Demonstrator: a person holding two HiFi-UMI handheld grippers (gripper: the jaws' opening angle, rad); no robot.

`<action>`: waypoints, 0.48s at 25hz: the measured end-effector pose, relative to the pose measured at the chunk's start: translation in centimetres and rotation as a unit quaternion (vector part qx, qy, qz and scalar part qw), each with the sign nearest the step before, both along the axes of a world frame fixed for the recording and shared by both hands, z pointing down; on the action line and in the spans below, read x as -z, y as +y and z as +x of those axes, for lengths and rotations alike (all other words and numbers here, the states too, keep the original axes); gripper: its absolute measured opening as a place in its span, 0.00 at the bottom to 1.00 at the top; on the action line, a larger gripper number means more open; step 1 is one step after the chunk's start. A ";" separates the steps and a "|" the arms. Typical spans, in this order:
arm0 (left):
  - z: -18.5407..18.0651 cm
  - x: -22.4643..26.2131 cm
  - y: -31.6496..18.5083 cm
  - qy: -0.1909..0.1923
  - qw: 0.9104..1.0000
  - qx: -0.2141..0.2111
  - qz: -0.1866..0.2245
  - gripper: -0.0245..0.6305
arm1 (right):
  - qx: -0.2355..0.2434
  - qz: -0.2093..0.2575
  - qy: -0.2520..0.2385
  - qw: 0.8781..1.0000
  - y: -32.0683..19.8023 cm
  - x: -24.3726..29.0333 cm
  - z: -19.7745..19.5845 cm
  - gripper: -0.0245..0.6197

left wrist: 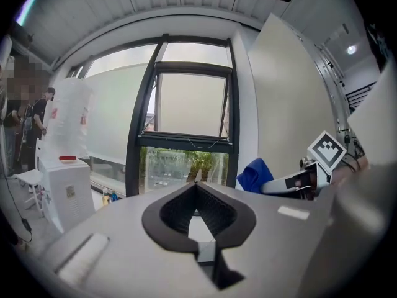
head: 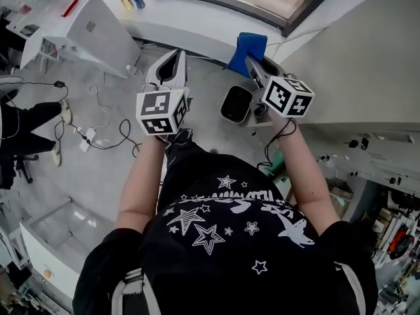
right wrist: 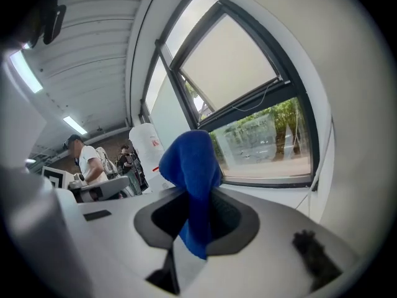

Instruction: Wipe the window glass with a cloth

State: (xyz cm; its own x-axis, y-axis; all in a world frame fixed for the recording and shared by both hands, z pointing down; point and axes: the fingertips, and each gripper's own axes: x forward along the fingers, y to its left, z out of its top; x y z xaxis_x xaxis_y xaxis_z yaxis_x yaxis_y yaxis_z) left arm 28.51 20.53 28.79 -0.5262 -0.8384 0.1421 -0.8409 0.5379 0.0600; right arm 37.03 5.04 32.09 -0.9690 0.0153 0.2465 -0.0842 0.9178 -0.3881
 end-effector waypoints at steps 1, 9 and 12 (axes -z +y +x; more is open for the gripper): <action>0.6 -0.1 0.3 -0.002 1.000 0.000 -0.001 0.05 | 0.000 -0.002 -0.001 1.000 0.3 -0.2 0.6 0.16; 4.1 1.9 1.7 -0.016 1.000 0.011 0.013 0.05 | 0.011 -0.006 -0.005 1.000 1.6 -0.4 3.1 0.16; 4.8 2.8 2.4 -0.021 1.000 0.016 0.016 0.05 | 0.020 0.000 -0.009 1.000 2.0 0.2 3.5 0.16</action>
